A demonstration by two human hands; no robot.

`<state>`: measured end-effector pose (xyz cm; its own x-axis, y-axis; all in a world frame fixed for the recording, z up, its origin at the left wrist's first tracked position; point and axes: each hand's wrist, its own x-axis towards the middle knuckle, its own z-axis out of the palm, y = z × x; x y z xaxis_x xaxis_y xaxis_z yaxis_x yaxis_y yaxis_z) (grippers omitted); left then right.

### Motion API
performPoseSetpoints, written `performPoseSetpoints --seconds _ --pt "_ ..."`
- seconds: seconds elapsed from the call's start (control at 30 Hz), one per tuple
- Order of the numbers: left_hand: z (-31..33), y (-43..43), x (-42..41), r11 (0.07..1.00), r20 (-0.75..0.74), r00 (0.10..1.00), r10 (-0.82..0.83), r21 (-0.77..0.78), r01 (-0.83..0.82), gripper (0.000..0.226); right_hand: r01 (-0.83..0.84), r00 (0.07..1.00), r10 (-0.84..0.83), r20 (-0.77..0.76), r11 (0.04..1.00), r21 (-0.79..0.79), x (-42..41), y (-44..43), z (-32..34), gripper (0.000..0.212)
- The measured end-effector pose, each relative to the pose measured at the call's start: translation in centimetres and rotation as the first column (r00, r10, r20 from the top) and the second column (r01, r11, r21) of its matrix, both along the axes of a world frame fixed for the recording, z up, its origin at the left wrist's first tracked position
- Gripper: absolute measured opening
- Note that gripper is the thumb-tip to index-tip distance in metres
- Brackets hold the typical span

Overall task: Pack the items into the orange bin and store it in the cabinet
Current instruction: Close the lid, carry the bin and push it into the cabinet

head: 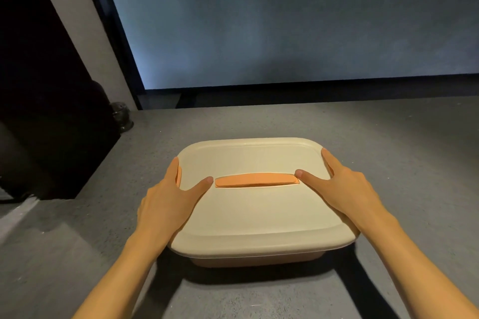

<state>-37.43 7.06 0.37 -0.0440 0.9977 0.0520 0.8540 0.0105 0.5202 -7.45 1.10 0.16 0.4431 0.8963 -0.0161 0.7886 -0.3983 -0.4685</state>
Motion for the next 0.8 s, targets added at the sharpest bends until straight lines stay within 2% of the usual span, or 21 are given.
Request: performPoseSetpoints --seconds 0.27,0.37,0.43,0.5,0.57,0.67,0.73,0.8 --pt "1.7 -5.5 0.1 0.951 0.028 0.952 0.305 0.035 -0.306 0.096 -0.283 0.959 0.280 0.042 0.955 0.085 -0.1 3.7 1.8 0.105" --pt "2.9 -9.9 0.0 0.900 0.046 0.904 0.426 0.079 -0.428 0.093 -0.450 0.893 0.445 0.072 0.887 0.103 -1.2 4.3 3.1 0.100" --pt "3.6 -13.8 -0.3 0.837 0.033 0.846 0.532 0.132 -0.531 0.085 -0.577 0.817 0.571 0.078 0.810 0.107 -3.0 4.4 4.1 0.098" --pt "3.9 -18.3 -0.9 0.744 0.014 0.756 0.654 0.171 -0.646 0.081 -0.700 0.714 0.694 0.090 0.706 0.107 -5.7 3.8 5.1 0.099" --pt "4.0 -23.4 -1.7 0.615 0.008 0.628 0.779 0.192 -0.765 0.082 -0.810 0.586 0.804 0.100 0.577 0.102 -9.3 2.3 5.8 0.101" --pt "4.4 -32.0 -2.6 0.368 -0.013 0.375 0.927 0.216 -0.904 0.088 -0.925 0.370 0.925 0.084 0.360 0.119 -14.9 -1.4 6.3 0.100" --pt "4.8 -38.3 -2.4 0.206 -0.050 0.200 0.978 0.225 -0.952 0.096 -0.969 0.225 0.972 0.074 0.215 0.125 -18.4 -5.0 6.5 0.099" --pt "5.3 -44.9 -1.3 0.077 -0.064 0.063 0.996 0.232 -0.970 0.101 -0.990 0.072 0.994 0.078 0.062 0.126 -21.8 -9.3 6.8 0.100"
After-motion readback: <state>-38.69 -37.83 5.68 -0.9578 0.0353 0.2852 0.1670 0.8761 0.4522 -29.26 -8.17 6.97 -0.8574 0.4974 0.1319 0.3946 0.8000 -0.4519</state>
